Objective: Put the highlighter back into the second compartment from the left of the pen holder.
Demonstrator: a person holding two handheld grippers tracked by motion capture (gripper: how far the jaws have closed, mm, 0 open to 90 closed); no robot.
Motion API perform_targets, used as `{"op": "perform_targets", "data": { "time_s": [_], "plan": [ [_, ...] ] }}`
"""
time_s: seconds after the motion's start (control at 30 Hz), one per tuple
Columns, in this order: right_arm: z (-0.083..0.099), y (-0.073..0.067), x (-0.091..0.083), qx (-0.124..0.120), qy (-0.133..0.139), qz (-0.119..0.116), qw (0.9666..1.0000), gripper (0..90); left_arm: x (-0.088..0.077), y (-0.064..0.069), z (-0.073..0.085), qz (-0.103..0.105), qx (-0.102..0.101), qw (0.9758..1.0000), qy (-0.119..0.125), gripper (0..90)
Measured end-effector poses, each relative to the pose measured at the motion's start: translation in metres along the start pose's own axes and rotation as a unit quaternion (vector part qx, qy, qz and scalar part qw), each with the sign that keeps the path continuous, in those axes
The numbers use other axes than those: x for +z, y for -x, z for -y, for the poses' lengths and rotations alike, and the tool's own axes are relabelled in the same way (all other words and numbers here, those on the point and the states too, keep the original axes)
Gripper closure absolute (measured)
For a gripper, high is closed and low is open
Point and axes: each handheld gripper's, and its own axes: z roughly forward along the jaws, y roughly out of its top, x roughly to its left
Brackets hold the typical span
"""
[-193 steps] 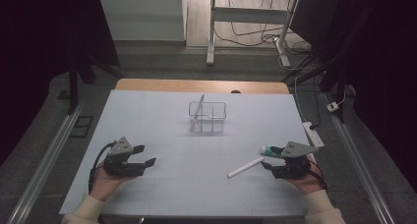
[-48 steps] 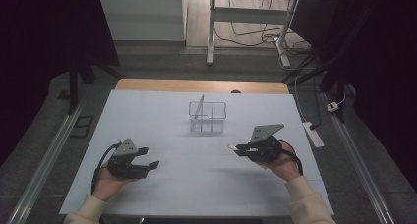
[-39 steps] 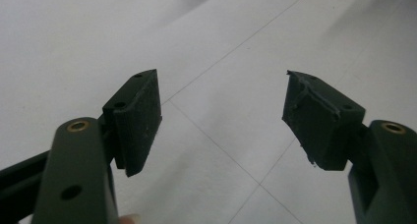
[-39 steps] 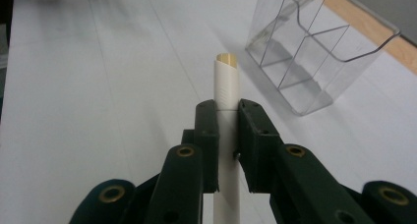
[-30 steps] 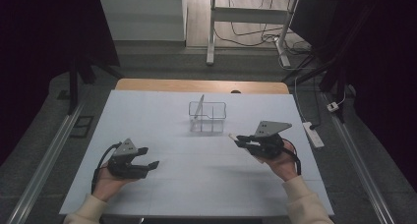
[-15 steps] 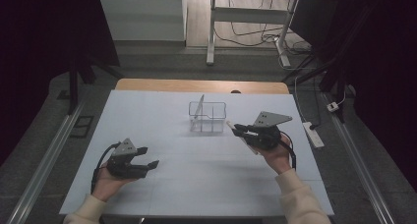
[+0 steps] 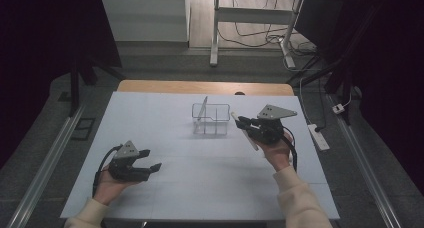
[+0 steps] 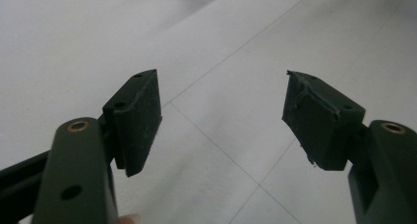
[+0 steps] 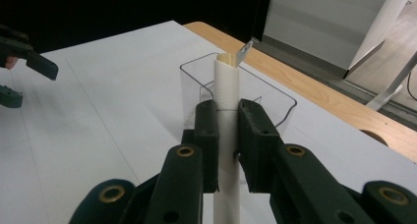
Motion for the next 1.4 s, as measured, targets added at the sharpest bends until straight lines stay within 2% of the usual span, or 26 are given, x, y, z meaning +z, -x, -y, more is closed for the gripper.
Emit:
{"op": "perform_targets", "data": {
  "time_s": [0.47, 0.53, 0.8, 1.4],
  "plan": [
    [-0.012, 0.001, 0.009, 0.005, 0.013, 0.005, 0.9999, 78.3, -0.001, -0.001, 0.0, 0.0, 0.0, 1.0, 0.002, 30.8],
    [-0.013, 0.001, 0.01, -0.002, 0.016, 0.005, 0.9999, 78.3, -0.001, -0.001, 0.0, 0.0, -0.001, 1.0, 0.003, 30.9],
    [-0.022, 0.001, 0.015, -0.005, 0.024, 0.007, 0.9997, 78.3, -0.001, -0.001, 0.0, 0.0, -0.001, 1.0, 0.003, 30.9],
    [-0.035, 0.005, 0.026, 0.004, 0.036, 0.007, 0.9993, 78.2, -0.001, -0.001, 0.0, 0.001, -0.001, 1.0, 0.002, 30.9]
  ]
}}
